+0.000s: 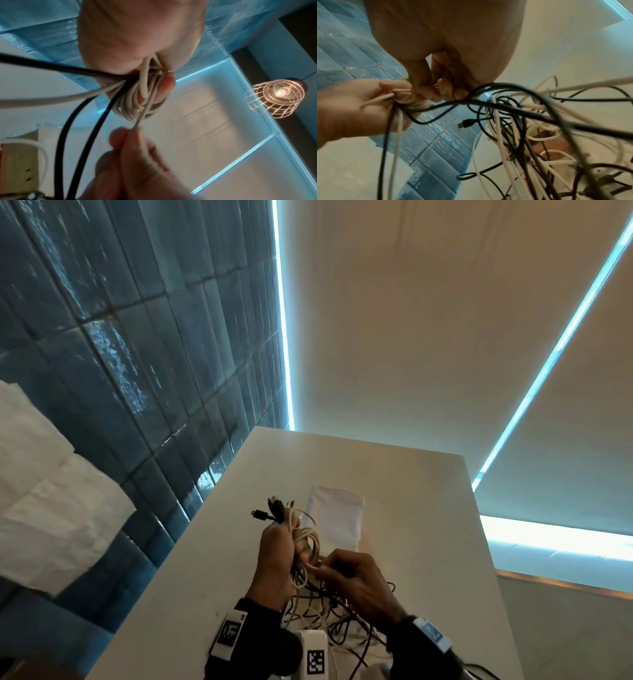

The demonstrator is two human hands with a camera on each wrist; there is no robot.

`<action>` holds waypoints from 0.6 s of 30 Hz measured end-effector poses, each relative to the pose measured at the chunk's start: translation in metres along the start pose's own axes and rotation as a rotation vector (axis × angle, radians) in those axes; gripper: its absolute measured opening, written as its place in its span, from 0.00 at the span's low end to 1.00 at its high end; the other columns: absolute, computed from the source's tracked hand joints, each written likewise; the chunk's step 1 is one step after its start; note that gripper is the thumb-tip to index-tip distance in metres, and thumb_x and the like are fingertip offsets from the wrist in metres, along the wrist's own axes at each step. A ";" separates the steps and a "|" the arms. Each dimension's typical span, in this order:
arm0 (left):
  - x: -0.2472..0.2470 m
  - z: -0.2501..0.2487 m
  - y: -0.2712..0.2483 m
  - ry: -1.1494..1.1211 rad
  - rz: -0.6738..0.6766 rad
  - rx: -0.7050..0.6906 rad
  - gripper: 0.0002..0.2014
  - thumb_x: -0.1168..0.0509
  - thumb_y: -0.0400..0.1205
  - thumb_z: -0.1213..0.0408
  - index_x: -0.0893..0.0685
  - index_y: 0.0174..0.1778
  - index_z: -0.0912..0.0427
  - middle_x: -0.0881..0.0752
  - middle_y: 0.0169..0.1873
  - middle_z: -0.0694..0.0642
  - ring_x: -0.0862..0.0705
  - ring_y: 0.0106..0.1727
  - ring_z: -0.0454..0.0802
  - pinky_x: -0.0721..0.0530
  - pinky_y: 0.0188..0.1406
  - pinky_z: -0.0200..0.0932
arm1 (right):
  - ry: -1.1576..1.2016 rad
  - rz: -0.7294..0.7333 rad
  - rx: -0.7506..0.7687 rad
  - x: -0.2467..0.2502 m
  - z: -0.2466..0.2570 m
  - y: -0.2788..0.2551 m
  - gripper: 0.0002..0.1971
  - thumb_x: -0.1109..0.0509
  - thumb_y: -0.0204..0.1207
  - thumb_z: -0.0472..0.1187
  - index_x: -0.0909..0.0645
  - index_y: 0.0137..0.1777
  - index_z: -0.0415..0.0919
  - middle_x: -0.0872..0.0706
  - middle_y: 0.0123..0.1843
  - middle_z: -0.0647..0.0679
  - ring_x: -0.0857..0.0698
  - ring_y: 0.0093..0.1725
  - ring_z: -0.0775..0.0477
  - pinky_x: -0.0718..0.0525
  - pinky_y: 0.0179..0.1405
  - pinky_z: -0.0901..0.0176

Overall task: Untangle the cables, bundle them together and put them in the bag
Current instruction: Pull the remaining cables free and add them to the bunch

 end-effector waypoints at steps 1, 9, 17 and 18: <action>0.000 -0.002 -0.001 -0.053 0.014 0.007 0.20 0.46 0.89 0.57 0.32 0.29 0.55 0.37 0.15 0.50 0.40 0.14 0.45 0.45 0.18 0.36 | -0.005 -0.005 -0.009 0.002 -0.004 -0.001 0.07 0.26 0.77 0.41 0.15 0.36 0.48 0.15 0.30 0.53 0.19 0.32 0.56 0.21 0.33 0.62; -0.004 -0.015 -0.009 -0.179 -0.029 -0.015 0.17 0.39 0.86 0.54 0.23 0.34 0.59 0.32 0.14 0.47 0.35 0.13 0.42 0.39 0.15 0.33 | -0.049 -0.075 -0.126 0.013 -0.044 -0.009 0.15 0.24 0.72 0.52 0.15 0.31 0.42 0.17 0.29 0.53 0.21 0.32 0.56 0.24 0.34 0.60; -0.002 -0.046 -0.029 -0.061 -0.088 -0.252 0.15 0.40 0.86 0.53 0.19 0.45 0.61 0.28 0.21 0.50 0.30 0.17 0.43 0.34 0.16 0.35 | -0.029 -0.104 -0.211 0.019 -0.068 -0.011 0.16 0.28 0.78 0.42 0.13 0.28 0.51 0.19 0.26 0.58 0.24 0.30 0.59 0.26 0.32 0.67; 0.001 -0.053 -0.031 -0.064 -0.109 -0.281 0.14 0.40 0.86 0.52 0.18 0.46 0.60 0.25 0.23 0.50 0.28 0.18 0.42 0.31 0.16 0.34 | -0.035 -0.101 -0.223 0.021 -0.071 -0.013 0.16 0.29 0.78 0.43 0.14 0.27 0.51 0.19 0.26 0.57 0.23 0.30 0.58 0.26 0.32 0.66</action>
Point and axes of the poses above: each hand's wrist, its own y-axis towards the middle knuckle, its own x-axis out of the back of the hand, z = x × y, the point moved 1 cm from there along y, towards the middle knuckle
